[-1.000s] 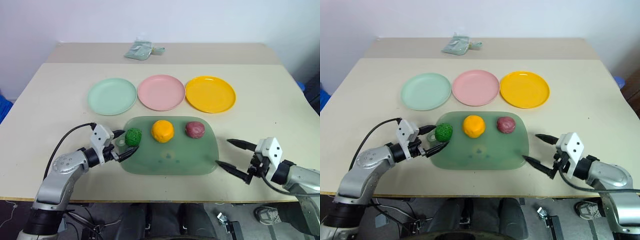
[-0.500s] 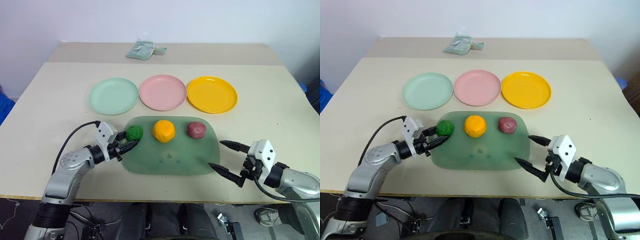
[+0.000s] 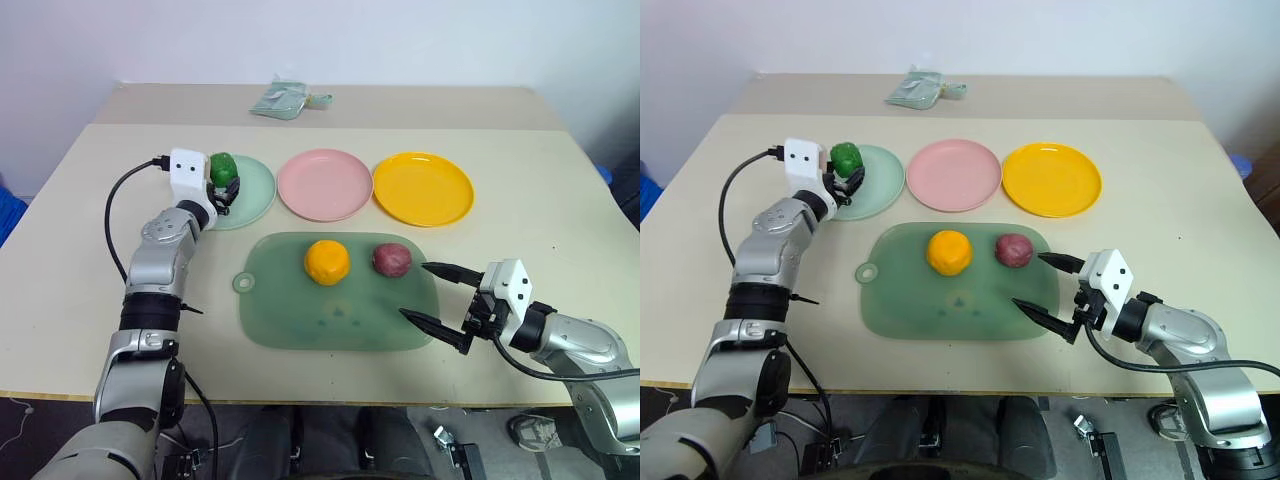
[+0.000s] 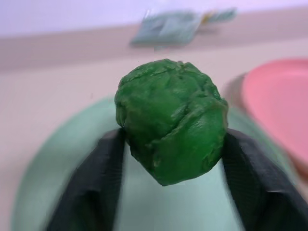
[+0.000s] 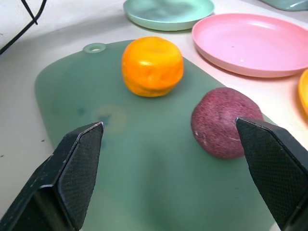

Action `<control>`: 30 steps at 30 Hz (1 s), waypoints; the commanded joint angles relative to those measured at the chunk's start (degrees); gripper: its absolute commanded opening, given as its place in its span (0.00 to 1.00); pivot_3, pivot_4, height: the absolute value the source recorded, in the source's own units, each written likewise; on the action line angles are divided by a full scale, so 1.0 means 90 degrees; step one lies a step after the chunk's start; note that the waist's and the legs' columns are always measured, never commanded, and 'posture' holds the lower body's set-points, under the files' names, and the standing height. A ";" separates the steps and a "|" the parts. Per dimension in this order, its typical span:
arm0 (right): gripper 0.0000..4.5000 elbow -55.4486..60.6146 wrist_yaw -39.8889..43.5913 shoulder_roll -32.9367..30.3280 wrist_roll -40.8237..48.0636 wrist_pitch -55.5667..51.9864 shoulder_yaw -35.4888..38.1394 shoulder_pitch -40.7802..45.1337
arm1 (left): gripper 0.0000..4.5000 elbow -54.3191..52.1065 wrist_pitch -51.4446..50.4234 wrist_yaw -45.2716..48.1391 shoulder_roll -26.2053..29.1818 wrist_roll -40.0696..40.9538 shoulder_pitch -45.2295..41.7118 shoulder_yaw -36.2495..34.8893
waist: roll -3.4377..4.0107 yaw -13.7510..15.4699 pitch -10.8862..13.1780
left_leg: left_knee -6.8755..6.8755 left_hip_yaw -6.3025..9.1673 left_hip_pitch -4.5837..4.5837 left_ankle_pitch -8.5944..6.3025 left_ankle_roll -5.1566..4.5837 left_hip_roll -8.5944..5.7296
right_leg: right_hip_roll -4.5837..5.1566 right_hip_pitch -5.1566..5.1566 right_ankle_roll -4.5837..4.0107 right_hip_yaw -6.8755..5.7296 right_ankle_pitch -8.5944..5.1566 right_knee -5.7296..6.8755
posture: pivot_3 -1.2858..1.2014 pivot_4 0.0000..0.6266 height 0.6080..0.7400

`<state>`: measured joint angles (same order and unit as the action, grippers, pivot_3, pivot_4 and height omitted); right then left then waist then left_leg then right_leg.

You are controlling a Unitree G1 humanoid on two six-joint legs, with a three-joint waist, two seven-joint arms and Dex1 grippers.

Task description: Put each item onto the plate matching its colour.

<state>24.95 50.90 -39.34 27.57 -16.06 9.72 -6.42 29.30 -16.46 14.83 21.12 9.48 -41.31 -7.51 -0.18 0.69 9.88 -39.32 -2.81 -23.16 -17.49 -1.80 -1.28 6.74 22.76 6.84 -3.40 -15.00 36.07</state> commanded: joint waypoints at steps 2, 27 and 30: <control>1.00 0.0110 -0.0158 0.0079 -0.0049 0.0201 0.0151 0.0031 | 0.99 -0.0005 0.0380 -0.0024 0.0126 -0.0134 -0.0083 -0.0092 | -0.0005 0.0007 0.0003 | -0.0001 -0.0001 0.0000 0.0001 0.0002 0.0001 | 0.0001 0.0000 0.0000 0.0000 0.0000 0.0000 | 0.52 0.24 1.00; 1.00 0.0858 -0.1759 0.0787 0.0116 -0.2306 -0.1540 0.2592 | 0.99 -0.3966 -0.0048 0.3572 0.1311 0.1516 0.3054 0.0152 | 0.0002 -0.0078 -0.0002 | -0.0012 0.0006 0.0002 0.0005 0.0013 0.0016 | 0.0002 0.0005 -0.0005 0.0007 -0.0002 0.0005 | 0.52 0.24 1.00; 1.00 0.0593 -0.2142 0.1261 -0.0164 -0.2817 -0.2186 0.3208 | 0.99 -0.4394 -0.0102 0.3954 0.1745 0.1652 0.3808 -0.0076 | -0.0001 -0.0092 -0.0003 | -0.0011 0.0009 -0.0013 0.0005 0.0013 0.0015 | 0.0011 0.0021 -0.0007 0.0011 -0.0002 0.0004 | 0.52 0.24 1.00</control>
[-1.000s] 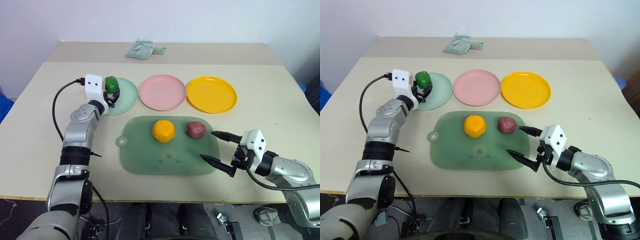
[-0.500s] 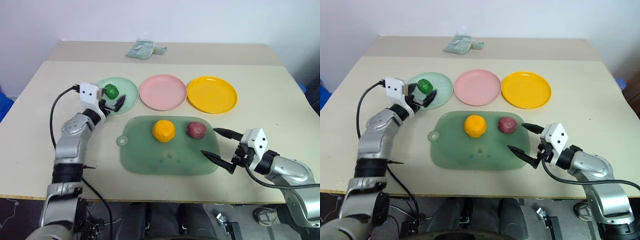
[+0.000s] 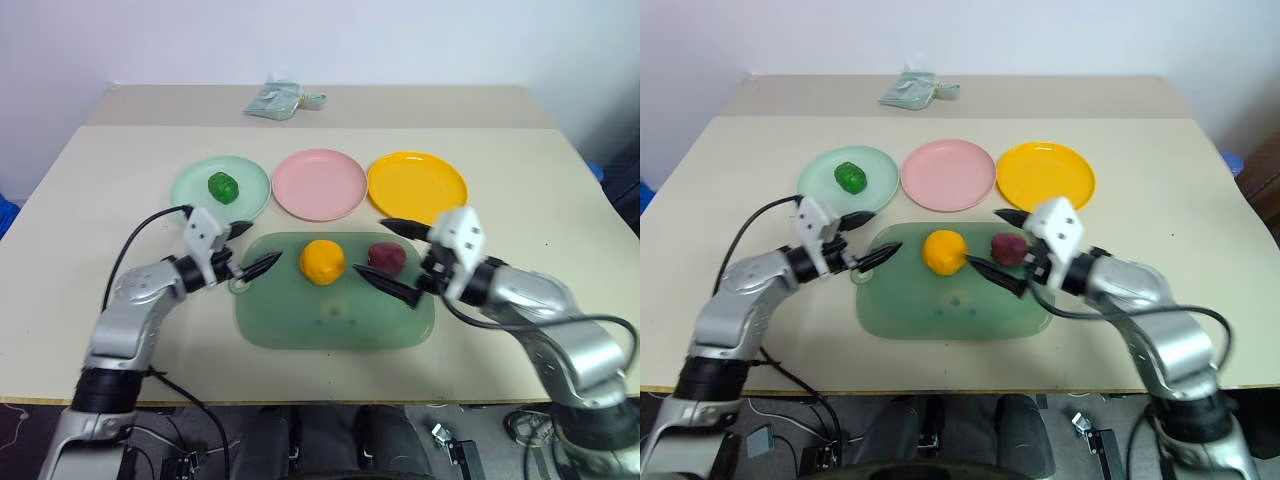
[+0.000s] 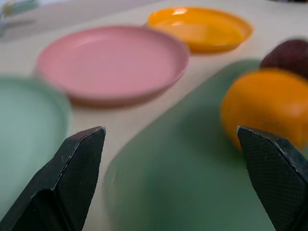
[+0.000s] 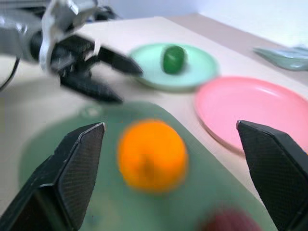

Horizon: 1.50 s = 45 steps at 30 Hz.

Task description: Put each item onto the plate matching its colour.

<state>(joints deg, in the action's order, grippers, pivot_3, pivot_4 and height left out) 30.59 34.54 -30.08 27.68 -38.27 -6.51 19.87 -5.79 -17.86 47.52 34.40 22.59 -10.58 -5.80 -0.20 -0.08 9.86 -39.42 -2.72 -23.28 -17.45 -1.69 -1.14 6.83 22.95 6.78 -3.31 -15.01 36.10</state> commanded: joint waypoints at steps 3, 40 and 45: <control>1.00 -0.0254 -0.0344 0.0272 -0.0532 -0.0529 -0.0927 0.0457 | 0.99 -0.1037 -0.0049 0.0609 0.0586 0.0356 0.1128 -0.0390 | 0.0000 0.0065 -0.0001 | 0.0001 0.0002 -0.0013 -0.0002 -0.0004 -0.0007 | 0.0007 0.0011 -0.0001 0.0001 0.0000 -0.0002 | 0.52 0.24 1.00; 0.68 -0.5532 -0.2247 0.0698 -0.2550 0.0619 0.0885 0.2937 | 1.00 -0.2081 -0.0114 0.0242 0.0111 0.0285 0.1848 0.0277 | 0.0002 -0.0097 -0.0001 | 0.0024 -0.0015 -0.0014 0.0000 0.0000 -0.0014 | -0.0006 0.0024 -0.0002 -0.0002 0.0001 0.0002 | 0.52 0.24 1.00; 0.92 -0.6151 -0.1590 0.0558 -0.2529 0.1474 0.0831 0.2994 | 1.00 -0.2115 -0.0062 0.0142 0.0035 0.0294 0.1862 0.0282 | 0.0028 -0.0155 0.0010 | 0.0030 -0.0035 -0.0014 0.0002 0.0001 -0.0003 | -0.0014 0.0035 -0.0001 0.0006 0.0001 0.0004 | 0.52 0.24 1.00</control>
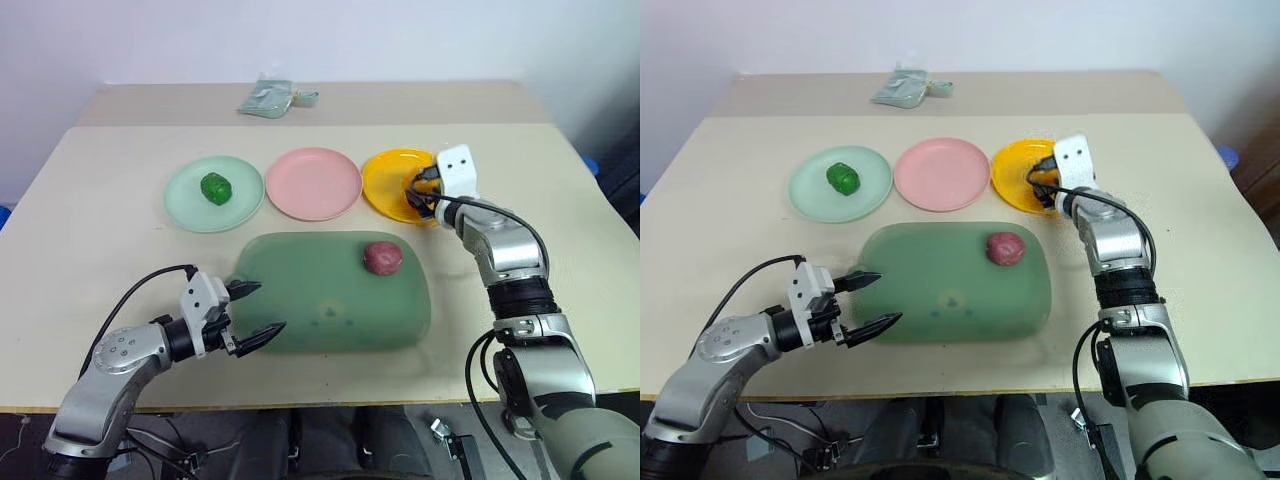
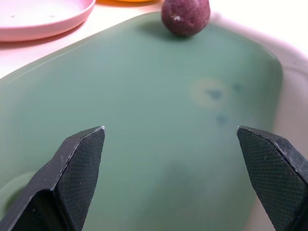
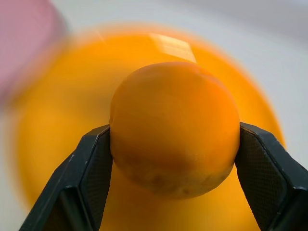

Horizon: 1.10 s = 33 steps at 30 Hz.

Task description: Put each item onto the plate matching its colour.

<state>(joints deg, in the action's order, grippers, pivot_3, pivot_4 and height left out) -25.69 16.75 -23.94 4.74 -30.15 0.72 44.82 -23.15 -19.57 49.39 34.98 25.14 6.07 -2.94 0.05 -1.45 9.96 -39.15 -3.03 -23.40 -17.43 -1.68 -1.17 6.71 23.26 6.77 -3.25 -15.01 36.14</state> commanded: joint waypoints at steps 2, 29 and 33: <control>0.99 0.0251 0.0696 -0.0253 -0.0070 0.0936 -0.0089 0.0091 | 1.00 -0.0205 0.0152 -0.0074 -0.0038 0.0010 0.0073 -0.0055 | 0.0001 0.0010 0.0000 | 0.0000 0.0001 0.0000 0.0000 0.0000 0.0002 | -0.0002 0.0000 0.0000 0.0000 0.0000 0.0000 | 0.52 0.24 1.00; 0.52 0.3562 0.3336 -0.0823 0.1048 0.0997 -0.0618 -0.2209 | 1.00 -0.0108 0.0198 0.0007 0.0141 0.0076 0.0287 -0.0287 | -0.0002 0.0077 -0.0004 | -0.0009 0.0018 0.0006 -0.0002 -0.0002 0.0003 | 0.0014 -0.0015 -0.0001 0.0001 0.0000 -0.0007 | 0.52 0.24 1.00; 0.52 0.2566 0.2123 0.0330 0.0530 0.1064 -0.0780 -0.1196 | 1.00 0.0074 0.0315 -0.0244 0.0000 0.0029 0.0405 -0.0528 | -0.0001 0.0049 -0.0003 | -0.0007 0.0018 0.0006 0.0000 0.0003 0.0005 | 0.0012 -0.0009 -0.0001 0.0002 0.0000 -0.0004 | 0.52 0.24 1.00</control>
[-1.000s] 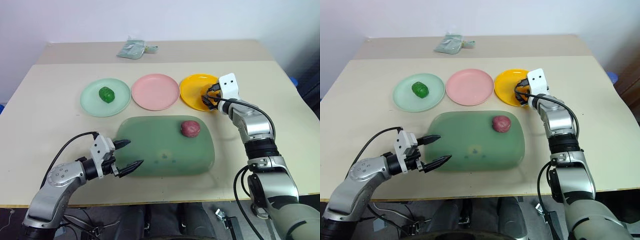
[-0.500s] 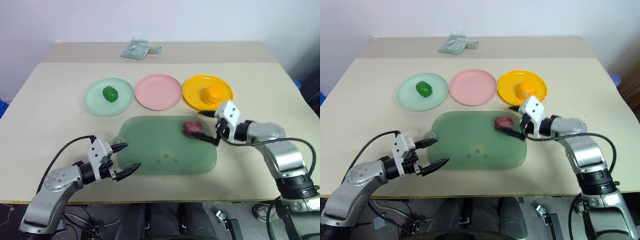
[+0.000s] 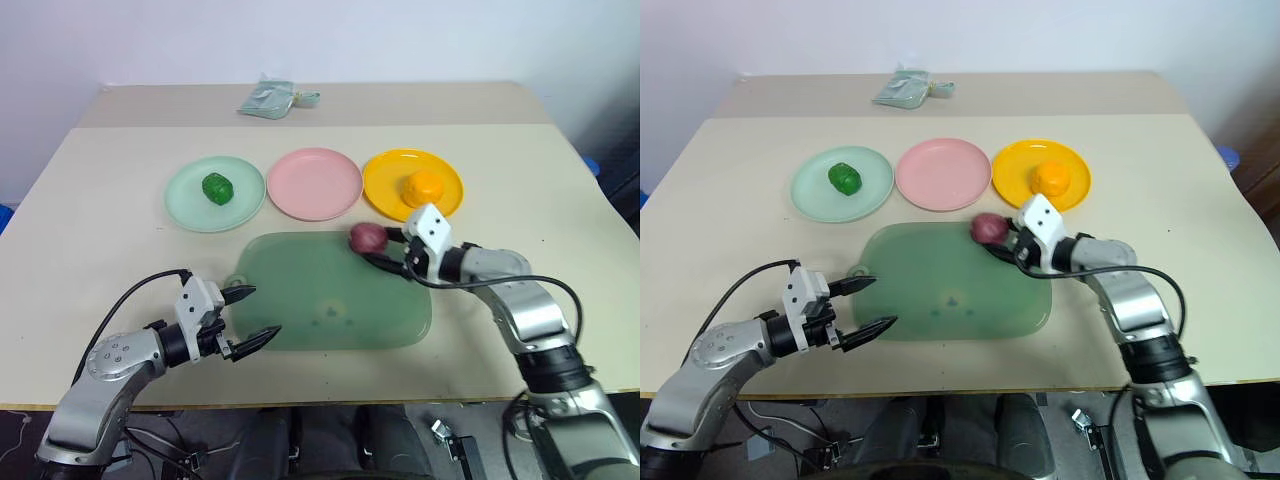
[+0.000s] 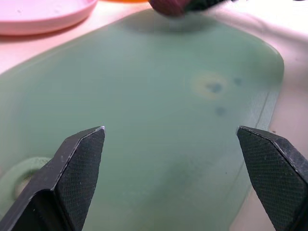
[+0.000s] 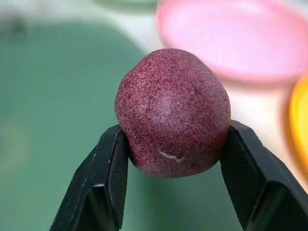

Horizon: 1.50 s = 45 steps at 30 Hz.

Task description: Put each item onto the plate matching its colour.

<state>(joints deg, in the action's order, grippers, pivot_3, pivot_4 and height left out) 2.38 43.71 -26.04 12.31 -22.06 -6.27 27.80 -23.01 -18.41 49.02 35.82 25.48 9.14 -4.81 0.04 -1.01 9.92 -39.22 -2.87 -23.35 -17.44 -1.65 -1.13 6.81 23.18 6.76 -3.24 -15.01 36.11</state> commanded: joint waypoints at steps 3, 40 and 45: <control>0.52 -0.1728 -0.1798 0.1301 -0.0855 0.0317 -0.0157 0.1496 | 1.00 0.0113 0.0270 -0.0478 -0.0291 0.0013 0.0091 -0.0492 | 0.0000 0.0005 0.0000 | 0.0000 -0.0001 0.0000 0.0003 0.0005 -0.0002 | -0.0004 0.0005 0.0000 -0.0001 0.0000 0.0005 | 0.52 0.24 1.00; 0.99 -0.1924 0.1654 -0.1890 0.1038 0.1461 0.2251 -0.1010 | 1.00 0.0665 0.1421 -0.1796 -0.0834 -0.0399 0.1178 -0.2225 | 0.0000 0.0031 -0.0002 | 0.0001 -0.0010 0.0004 -0.0005 -0.0009 -0.0001 | 0.0014 -0.0009 0.0001 0.0000 0.0000 -0.0005 | 0.52 0.24 1.00; 0.99 -0.2007 0.1710 -0.1732 0.1028 0.1357 0.2029 -0.0761 | 1.00 0.0256 0.1437 -0.2011 -0.1125 -0.0444 0.1589 -0.2208 | 0.0000 0.0031 -0.0002 | 0.0002 -0.0007 0.0004 -0.0008 -0.0010 -0.0001 | 0.0027 -0.0009 0.0000 0.0004 0.0000 -0.0008 | 0.52 0.24 1.00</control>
<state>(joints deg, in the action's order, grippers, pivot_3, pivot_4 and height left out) -16.21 58.84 -41.69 20.97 -10.07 11.78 19.36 -18.00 -6.69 31.63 25.83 21.77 22.97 -23.60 0.04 -0.73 9.90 -39.20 -2.92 -23.32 -17.51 -1.74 -1.14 7.06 23.10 6.75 -3.21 -15.01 36.03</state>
